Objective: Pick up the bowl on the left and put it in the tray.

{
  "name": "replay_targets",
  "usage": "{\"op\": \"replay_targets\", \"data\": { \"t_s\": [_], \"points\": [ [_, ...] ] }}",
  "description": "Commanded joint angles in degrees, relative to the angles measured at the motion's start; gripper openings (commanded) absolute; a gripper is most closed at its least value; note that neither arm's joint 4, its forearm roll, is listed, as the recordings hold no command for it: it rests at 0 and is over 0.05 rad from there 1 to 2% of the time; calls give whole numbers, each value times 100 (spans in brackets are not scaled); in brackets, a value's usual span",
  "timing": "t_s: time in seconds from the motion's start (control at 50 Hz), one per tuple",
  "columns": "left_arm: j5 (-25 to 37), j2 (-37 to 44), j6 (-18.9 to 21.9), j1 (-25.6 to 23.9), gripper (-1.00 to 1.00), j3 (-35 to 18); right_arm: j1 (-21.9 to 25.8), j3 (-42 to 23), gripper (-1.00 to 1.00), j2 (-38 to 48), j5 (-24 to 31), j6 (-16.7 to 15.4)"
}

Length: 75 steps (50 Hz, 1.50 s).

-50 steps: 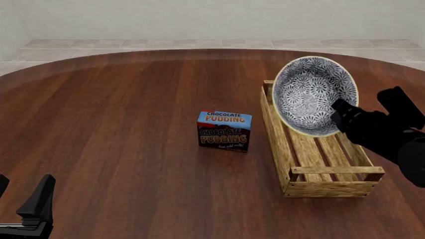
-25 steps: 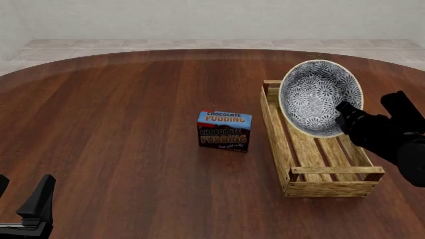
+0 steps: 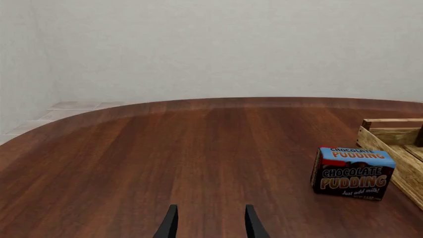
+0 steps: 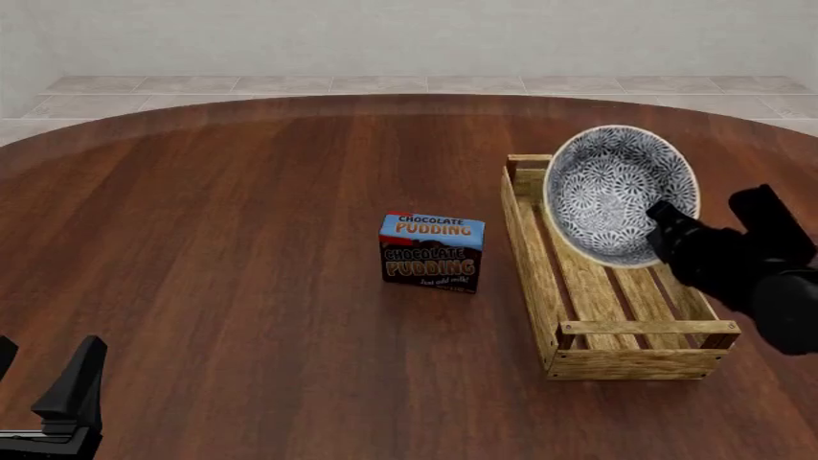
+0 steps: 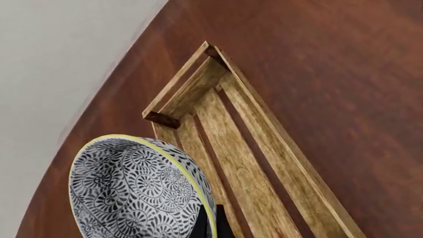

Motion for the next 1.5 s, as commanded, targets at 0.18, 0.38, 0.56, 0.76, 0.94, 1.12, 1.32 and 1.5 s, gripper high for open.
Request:
{"op": "replay_targets", "data": {
  "t_s": [0.18,0.38,0.56,0.76,0.94,1.12,1.32,1.5],
  "points": [
    [0,0,0,0,100,0,-38,33,-100,375,-340,117],
    [0,0,0,0,100,0,-48,33,-100,551,-463,170],
    [0,0,0,0,100,0,-89,-18,-100,855,-612,191],
    [0,0,0,0,100,0,-139,-24,-100,906,-661,218],
    [0,0,0,0,100,0,-121,-26,-100,1134,-809,243],
    [0,0,0,0,100,0,-76,-20,-100,1250,-892,261],
    [0,0,0,0,100,0,-44,-49,-100,1418,-975,277],
    [0,0,0,0,100,0,-135,-72,-100,1500,-1016,254]
  ]
}}
